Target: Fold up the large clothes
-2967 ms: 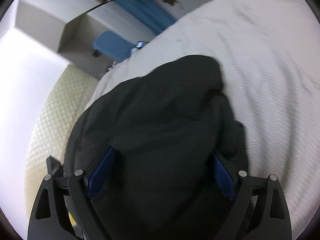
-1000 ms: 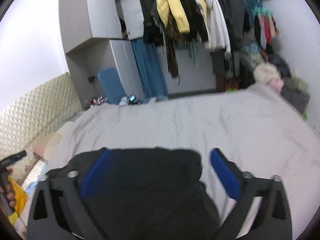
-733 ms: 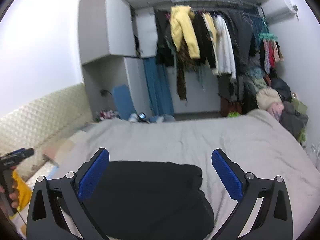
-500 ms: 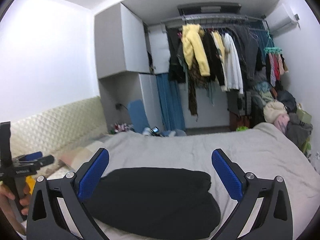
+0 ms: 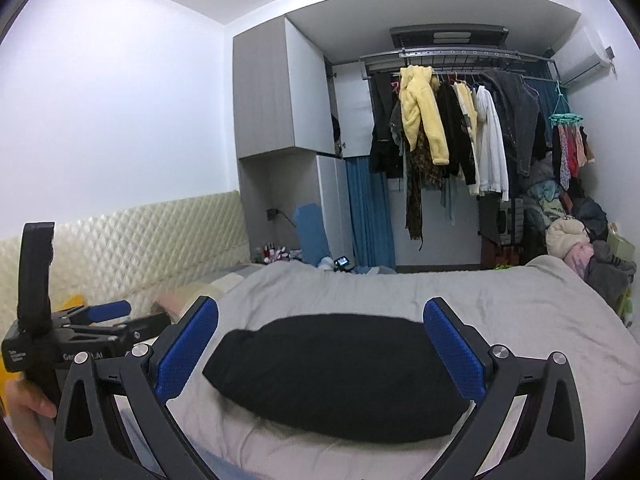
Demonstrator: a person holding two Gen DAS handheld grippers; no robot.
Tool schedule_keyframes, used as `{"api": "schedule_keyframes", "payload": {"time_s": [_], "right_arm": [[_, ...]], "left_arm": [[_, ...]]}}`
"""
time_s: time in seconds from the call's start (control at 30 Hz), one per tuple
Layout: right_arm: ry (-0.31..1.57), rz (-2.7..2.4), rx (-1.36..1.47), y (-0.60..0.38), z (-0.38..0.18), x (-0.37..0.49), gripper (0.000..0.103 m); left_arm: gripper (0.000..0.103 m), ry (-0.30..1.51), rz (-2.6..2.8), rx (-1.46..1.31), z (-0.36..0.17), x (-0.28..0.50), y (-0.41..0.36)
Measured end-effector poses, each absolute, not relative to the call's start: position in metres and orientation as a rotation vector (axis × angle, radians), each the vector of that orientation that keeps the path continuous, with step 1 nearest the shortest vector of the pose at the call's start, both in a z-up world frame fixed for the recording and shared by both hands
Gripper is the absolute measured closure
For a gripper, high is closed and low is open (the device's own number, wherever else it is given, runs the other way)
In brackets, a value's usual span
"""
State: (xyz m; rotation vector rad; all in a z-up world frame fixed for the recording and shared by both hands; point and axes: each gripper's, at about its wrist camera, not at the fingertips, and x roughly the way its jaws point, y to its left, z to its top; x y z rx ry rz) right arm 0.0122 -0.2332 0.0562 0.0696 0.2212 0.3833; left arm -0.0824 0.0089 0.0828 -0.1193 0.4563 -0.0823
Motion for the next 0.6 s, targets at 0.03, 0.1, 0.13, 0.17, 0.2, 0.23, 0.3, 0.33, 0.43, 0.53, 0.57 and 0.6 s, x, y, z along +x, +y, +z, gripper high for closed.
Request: {"api": "schedule_keyframes", "payload": {"time_s": [0.03,0.1,0.13,0.17,0.2,0.23,0.3,0.33,0.43,0.53,0.57,0.6], "right_arm": [[0.228,0.38,0.065,-0.23,0.051,0.009,0.0],[0.241,0.377,0.066,-0.226,0.043,0.001,0.0],[0.25,0.381,0.069,-0.223,0.039,-0.001,0.0],[0.259,0.397,0.075,-0.22,0.034,-0.003,0.0],[0.266,0.42,0.083,-0.217,0.029,-0.007,0.0],[0.274,0.436,0.088,-0.215,0.024,-0.008,0.0],[0.276,0.428,0.082,-0.212,0.017,-0.012,0.0],[0.278,0.418,0.079,-0.211,0.012,-0.013,0.0],[0.297,0.401,0.091,-0.21,0.0,-0.012,0.0],[0.33,0.392,0.094,-0.209,-0.011,-0.009,0.0],[0.337,0.388,0.088,-0.208,-0.014,-0.009,0.0],[0.345,0.377,0.08,-0.207,-0.017,-0.008,0.0]], "left_arm": [[0.0,0.465,-0.082,-0.129,0.077,-0.086,0.011],[0.0,0.479,-0.077,-0.136,0.067,-0.09,0.013],[0.0,0.485,-0.072,-0.135,0.061,-0.095,0.013],[0.0,0.486,-0.072,-0.132,0.056,-0.097,0.014],[0.0,0.483,-0.07,-0.13,0.052,-0.099,0.015],[0.0,0.483,-0.062,-0.13,0.048,-0.1,0.016],[0.0,0.489,-0.047,-0.121,0.042,-0.098,0.019],[0.0,0.49,-0.048,-0.115,0.038,-0.097,0.02],[0.0,0.501,-0.047,-0.117,0.029,-0.094,0.024],[0.0,0.527,-0.057,-0.125,0.02,-0.084,0.028],[0.0,0.532,-0.059,-0.129,0.018,-0.082,0.03],[0.0,0.54,-0.058,-0.131,0.015,-0.079,0.031]]}}
